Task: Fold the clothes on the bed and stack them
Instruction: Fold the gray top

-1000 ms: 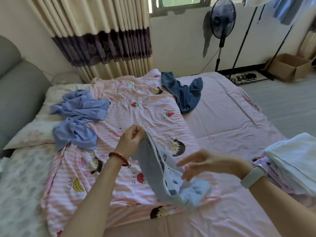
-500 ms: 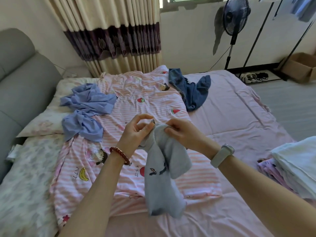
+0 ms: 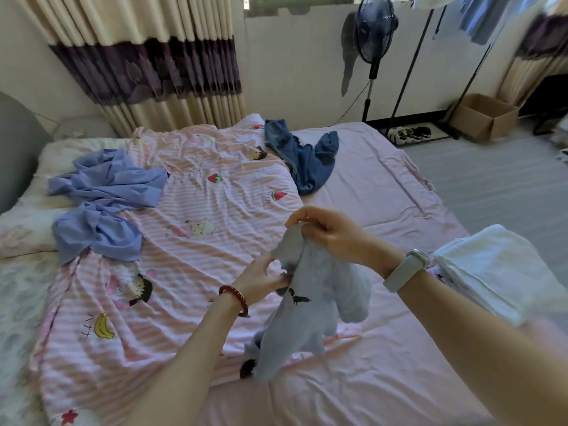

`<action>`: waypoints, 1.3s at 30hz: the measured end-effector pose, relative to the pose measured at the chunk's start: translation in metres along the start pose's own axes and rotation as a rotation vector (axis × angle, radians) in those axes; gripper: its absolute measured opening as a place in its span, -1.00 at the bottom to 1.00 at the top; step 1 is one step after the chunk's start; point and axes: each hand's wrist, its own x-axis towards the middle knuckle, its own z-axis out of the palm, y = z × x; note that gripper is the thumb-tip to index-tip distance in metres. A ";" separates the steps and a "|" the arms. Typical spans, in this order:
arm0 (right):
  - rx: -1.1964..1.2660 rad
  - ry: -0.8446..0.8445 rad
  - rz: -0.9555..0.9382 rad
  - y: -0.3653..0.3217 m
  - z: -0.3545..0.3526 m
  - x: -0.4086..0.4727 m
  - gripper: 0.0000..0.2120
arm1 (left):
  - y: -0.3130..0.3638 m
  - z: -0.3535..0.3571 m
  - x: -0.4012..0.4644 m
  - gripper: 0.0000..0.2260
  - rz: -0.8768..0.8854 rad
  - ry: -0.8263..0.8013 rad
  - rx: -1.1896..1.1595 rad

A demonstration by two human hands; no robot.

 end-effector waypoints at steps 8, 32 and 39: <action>0.095 0.392 0.205 0.019 -0.046 -0.041 -0.60 | -0.032 0.053 0.009 -0.82 -0.178 0.010 0.095; -0.111 0.710 0.473 0.095 -0.085 -0.123 -0.92 | -0.004 0.050 0.018 -0.73 -0.026 0.443 -0.015; -0.192 0.744 0.415 0.114 -0.017 -0.141 -0.90 | -0.031 0.017 -0.033 -0.77 -0.121 0.318 -0.130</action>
